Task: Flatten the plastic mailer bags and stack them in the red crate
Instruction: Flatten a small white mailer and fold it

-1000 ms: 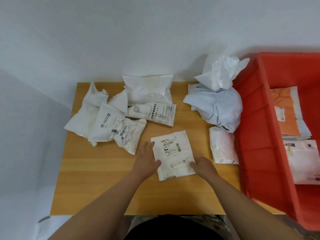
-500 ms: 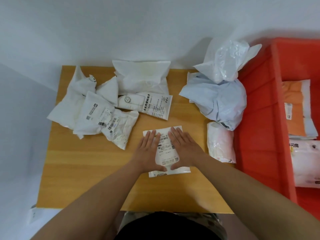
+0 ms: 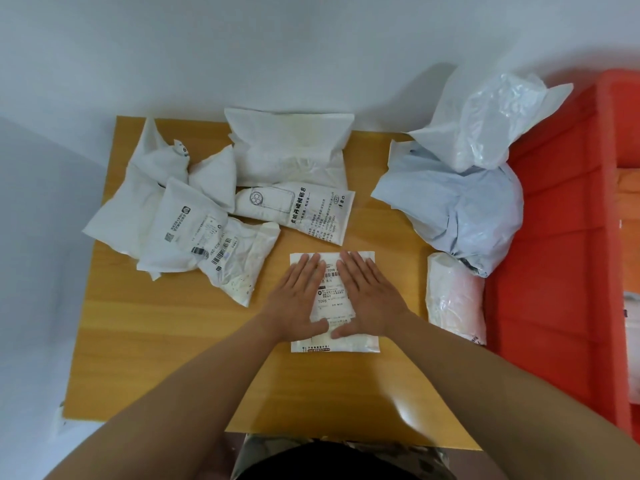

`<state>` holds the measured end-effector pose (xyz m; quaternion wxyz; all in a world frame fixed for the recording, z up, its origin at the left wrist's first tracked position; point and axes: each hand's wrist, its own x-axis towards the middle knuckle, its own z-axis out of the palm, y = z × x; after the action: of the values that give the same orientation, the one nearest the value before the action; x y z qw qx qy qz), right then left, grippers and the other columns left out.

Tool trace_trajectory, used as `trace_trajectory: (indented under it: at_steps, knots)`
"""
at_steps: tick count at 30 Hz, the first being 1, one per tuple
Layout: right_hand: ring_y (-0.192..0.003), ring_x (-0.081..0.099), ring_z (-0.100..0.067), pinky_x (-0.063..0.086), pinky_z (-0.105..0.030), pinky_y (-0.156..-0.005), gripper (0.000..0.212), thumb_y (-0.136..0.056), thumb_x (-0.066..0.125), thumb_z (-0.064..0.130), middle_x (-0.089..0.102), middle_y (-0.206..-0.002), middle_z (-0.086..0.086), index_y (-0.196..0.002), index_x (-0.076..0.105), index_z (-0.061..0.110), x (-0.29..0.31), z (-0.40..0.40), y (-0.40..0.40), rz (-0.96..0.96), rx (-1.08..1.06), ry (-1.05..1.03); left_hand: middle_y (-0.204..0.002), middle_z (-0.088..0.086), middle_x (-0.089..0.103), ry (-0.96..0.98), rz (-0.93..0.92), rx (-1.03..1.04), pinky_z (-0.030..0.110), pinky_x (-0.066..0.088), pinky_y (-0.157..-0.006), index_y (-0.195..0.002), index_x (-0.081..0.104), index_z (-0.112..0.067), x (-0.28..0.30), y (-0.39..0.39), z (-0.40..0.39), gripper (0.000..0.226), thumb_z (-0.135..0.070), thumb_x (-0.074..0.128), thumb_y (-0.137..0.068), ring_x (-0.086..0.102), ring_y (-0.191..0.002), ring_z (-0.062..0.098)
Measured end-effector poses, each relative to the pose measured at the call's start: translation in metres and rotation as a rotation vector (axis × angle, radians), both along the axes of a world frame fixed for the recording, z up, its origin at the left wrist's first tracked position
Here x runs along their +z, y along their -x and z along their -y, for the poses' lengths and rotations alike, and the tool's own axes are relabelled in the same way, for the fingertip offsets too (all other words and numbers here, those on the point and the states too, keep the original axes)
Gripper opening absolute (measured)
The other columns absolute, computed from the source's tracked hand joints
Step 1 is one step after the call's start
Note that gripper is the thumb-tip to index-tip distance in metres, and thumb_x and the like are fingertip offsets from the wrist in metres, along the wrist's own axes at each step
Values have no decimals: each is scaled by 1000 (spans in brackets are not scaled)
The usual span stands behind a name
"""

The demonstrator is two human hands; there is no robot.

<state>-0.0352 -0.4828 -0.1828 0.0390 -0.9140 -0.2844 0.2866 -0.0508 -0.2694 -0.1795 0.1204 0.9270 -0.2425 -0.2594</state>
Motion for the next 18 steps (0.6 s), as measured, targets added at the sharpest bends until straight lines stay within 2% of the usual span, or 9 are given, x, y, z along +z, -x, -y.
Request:
trace_trajectory:
  at_steps: [2,4,9,13,18]
  knots:
    - [-147,-31,-22,-18,-40,-120,141,-61,33,101,-29,-161,-11,-153,-19,7,-1,-2,-1,-5,1,-7,-164,10,-8,47,43,43,45,2,-123,-155,-6,-10,-2,-2,2,99,-63,39,-85,-14,-152,24]
    - [-150,-25,-23,-13,-41,-121,140,-61,31,101,-20,-164,-12,-155,-13,8,-3,-3,1,-10,-19,-25,-165,10,-3,52,55,62,44,0,-123,-156,0,-9,-6,-3,6,98,-67,37,-87,-10,-152,24]
    - [-153,-12,-24,-2,-43,-123,138,-64,29,101,-8,-166,-13,-157,0,3,-9,-4,4,16,-58,-81,-165,12,4,35,87,82,44,2,-123,-157,7,-5,-20,0,9,101,-78,22,-89,-5,-153,26]
    - [-154,-2,-27,10,-46,-124,133,-70,31,98,0,-166,-15,-156,8,-1,-15,-2,6,74,-51,-105,-165,12,7,22,162,66,46,7,-123,-157,10,-6,-30,2,8,94,-73,24,-93,1,-153,29]
    - [-154,4,-29,14,-47,-123,129,-73,35,95,7,-165,-17,-156,16,-1,-20,-2,9,142,-32,-130,-165,14,10,23,223,59,46,8,-123,-157,11,-9,-35,3,8,88,-70,26,-95,4,-153,30]
